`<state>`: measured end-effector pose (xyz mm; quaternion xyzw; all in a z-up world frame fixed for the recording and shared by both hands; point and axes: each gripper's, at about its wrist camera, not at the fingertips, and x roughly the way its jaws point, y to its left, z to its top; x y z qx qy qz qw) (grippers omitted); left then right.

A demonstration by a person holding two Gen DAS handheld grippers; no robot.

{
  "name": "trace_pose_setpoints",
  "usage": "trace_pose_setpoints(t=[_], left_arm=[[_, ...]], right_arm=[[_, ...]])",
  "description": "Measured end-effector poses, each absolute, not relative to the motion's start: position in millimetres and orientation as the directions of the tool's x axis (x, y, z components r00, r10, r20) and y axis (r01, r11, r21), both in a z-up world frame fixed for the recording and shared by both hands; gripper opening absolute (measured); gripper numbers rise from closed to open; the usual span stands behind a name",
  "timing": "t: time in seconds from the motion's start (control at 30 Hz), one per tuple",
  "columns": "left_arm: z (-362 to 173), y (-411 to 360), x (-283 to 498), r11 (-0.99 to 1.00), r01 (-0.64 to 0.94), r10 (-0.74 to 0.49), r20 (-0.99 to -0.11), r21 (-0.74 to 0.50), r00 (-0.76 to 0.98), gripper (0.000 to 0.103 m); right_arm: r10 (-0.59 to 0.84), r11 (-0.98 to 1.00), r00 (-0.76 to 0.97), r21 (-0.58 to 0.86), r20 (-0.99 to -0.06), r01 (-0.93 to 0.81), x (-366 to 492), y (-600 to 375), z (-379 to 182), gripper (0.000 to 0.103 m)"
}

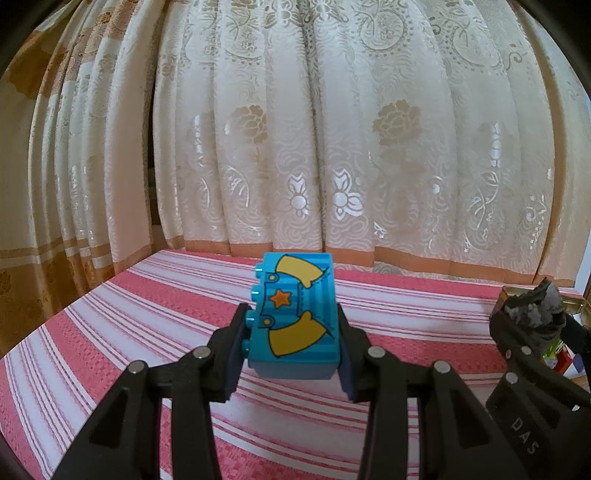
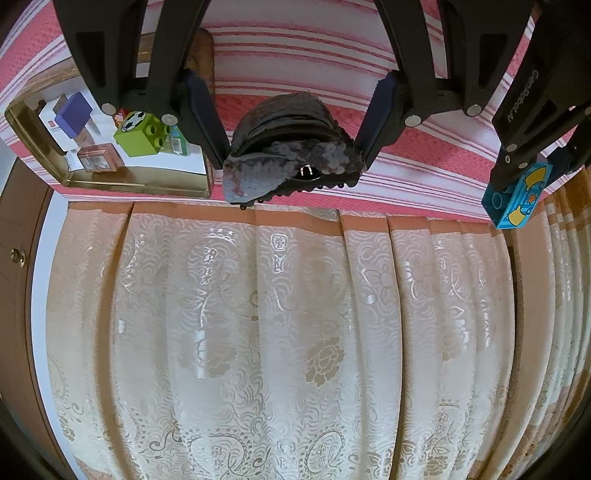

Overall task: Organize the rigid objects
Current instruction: 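Carry the blue block and grey shoe over the tin tray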

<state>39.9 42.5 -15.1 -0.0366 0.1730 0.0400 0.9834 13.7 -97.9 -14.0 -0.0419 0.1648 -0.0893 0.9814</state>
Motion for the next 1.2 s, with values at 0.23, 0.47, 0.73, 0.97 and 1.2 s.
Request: trace_pose_setpoints(t=[0.23,0.47,0.73,0.97,1.2], left_arm=[[-14.4,36.7,37.1,0.995,-0.088,0.065,-0.338,-0.052,0.939,0.041],[-13.4,28.6,32.7,0.996,-0.078,0.059,-0.333,-0.045,0.941,0.041],[-12.6,18.6,26.6,0.996,-0.072,0.053,-0.328,-0.044,0.943,0.041],[-11.9,5.8,20.7,0.997,-0.065,0.048,-0.327,-0.043,0.944,0.041],[-11.7,-5.3,16.2,0.997,-0.058,0.041,-0.325,-0.043,0.945,0.041]], right_arm=[[-0.187,0.981,0.932,-0.111,-0.309,0.160,8.4,-101.5,-13.4,0.071],[-0.191,0.980,0.931,-0.105,-0.310,0.166,5.4,-106.5,-12.4,0.071],[-0.199,0.979,0.932,-0.094,-0.304,0.178,-1.1,-115.7,-10.4,0.071],[-0.207,0.978,0.932,-0.091,-0.298,0.188,-8.3,-125.2,-9.0,0.071],[-0.214,0.976,0.932,-0.088,-0.291,0.197,-15.8,-136.0,-8.1,0.072]])
